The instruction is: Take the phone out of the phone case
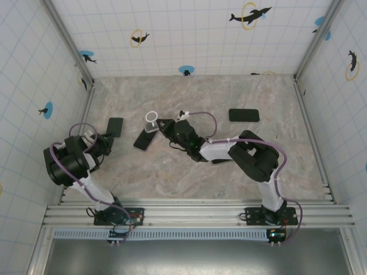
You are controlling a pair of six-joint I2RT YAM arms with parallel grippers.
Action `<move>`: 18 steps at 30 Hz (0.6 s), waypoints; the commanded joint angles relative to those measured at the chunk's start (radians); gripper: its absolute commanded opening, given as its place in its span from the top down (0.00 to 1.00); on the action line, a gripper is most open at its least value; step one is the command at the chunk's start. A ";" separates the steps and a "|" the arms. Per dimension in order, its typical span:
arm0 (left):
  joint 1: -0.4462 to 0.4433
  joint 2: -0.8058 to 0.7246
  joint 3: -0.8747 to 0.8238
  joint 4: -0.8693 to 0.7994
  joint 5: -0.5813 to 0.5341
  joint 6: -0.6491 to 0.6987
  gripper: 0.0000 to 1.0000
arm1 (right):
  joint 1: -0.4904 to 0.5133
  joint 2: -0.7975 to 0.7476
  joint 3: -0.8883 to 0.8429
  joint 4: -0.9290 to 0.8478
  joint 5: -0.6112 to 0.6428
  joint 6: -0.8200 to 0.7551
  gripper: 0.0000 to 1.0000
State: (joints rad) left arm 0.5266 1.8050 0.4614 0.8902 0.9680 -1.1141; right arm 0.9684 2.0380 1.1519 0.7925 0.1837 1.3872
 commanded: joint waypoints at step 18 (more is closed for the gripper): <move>0.027 0.074 0.073 -0.131 0.034 0.097 0.59 | 0.050 0.101 0.208 -0.225 0.064 0.016 1.00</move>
State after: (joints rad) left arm 0.5453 1.8881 0.4995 0.8486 0.9871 -1.0958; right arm 1.0126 2.1109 1.3060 0.5926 0.2157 1.3956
